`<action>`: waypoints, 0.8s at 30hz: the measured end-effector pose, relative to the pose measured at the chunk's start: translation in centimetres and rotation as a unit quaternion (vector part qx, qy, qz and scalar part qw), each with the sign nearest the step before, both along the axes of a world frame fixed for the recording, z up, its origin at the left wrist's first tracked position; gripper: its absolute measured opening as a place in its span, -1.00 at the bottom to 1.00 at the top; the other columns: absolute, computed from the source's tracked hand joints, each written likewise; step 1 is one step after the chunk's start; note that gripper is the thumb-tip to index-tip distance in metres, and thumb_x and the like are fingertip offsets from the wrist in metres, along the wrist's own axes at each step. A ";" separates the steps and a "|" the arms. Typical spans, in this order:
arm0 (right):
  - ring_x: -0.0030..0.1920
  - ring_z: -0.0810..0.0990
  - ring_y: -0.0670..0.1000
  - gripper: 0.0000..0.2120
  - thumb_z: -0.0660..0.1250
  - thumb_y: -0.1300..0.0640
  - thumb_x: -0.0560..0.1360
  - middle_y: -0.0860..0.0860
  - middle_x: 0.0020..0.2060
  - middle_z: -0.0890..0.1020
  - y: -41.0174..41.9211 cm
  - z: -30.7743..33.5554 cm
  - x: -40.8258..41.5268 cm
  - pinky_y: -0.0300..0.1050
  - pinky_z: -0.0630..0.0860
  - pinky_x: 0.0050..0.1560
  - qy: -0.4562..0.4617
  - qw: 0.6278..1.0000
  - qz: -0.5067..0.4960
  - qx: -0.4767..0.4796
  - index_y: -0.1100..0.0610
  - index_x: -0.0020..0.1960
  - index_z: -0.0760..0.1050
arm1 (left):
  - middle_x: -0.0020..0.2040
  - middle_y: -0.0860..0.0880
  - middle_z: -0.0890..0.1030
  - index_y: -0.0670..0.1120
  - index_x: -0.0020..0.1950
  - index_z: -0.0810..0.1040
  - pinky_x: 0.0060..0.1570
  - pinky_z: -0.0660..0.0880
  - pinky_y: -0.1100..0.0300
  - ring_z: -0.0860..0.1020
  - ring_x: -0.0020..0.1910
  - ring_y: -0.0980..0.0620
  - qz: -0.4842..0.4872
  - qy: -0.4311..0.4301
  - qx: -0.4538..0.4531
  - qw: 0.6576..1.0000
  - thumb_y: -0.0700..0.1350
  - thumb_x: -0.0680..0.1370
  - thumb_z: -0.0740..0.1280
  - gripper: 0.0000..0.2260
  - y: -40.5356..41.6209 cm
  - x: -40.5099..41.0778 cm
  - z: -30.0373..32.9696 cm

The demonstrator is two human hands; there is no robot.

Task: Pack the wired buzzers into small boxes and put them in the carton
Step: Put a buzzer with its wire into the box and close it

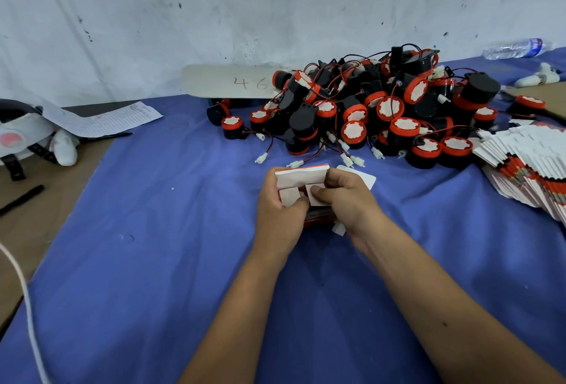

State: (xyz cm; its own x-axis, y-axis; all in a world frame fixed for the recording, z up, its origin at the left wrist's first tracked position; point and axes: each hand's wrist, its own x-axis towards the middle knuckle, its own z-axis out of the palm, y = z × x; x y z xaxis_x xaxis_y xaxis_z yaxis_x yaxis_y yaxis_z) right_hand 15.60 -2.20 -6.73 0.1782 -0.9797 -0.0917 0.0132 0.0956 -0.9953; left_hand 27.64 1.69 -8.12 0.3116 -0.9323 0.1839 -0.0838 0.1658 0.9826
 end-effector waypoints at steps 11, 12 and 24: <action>0.21 0.65 0.22 -0.76 0.21 0.24 0.69 0.13 0.08 0.73 -0.1 -0.2 -0.3 0.25 0.52 0.33 -0.015 1.000 0.009 0.008 0.15 0.17 0.65 | 0.02 0.11 0.70 0.03 0.20 0.55 -0.12 0.59 0.33 0.66 0.00 0.20 0.001 0.012 -0.001 1.000 -0.27 0.48 0.52 -0.63 -0.2 -0.4 0.2; 0.20 0.65 0.23 -0.79 0.24 0.17 0.69 0.14 0.07 0.73 -0.1 -0.1 -0.3 0.25 0.53 0.32 -0.022 1.000 0.011 0.014 0.13 0.15 0.65 | 0.00 0.13 0.70 0.04 0.18 0.54 -0.14 0.58 0.34 0.66 -0.02 0.21 0.002 0.009 -0.001 1.000 -0.28 0.48 0.52 -0.63 -0.3 -0.4 0.2; 0.04 0.60 -0.08 -0.69 0.48 0.21 0.48 -0.07 0.03 0.59 0.9 0.5 -1.5 -0.02 0.63 -0.05 0.108 0.953 -0.165 -0.230 0.04 0.14 0.44 | -0.02 0.16 0.69 0.07 0.15 0.54 -0.14 0.61 0.30 0.65 -0.02 0.23 0.034 -0.015 0.000 0.999 -0.31 0.45 0.47 -0.61 -0.6 -0.7 -0.2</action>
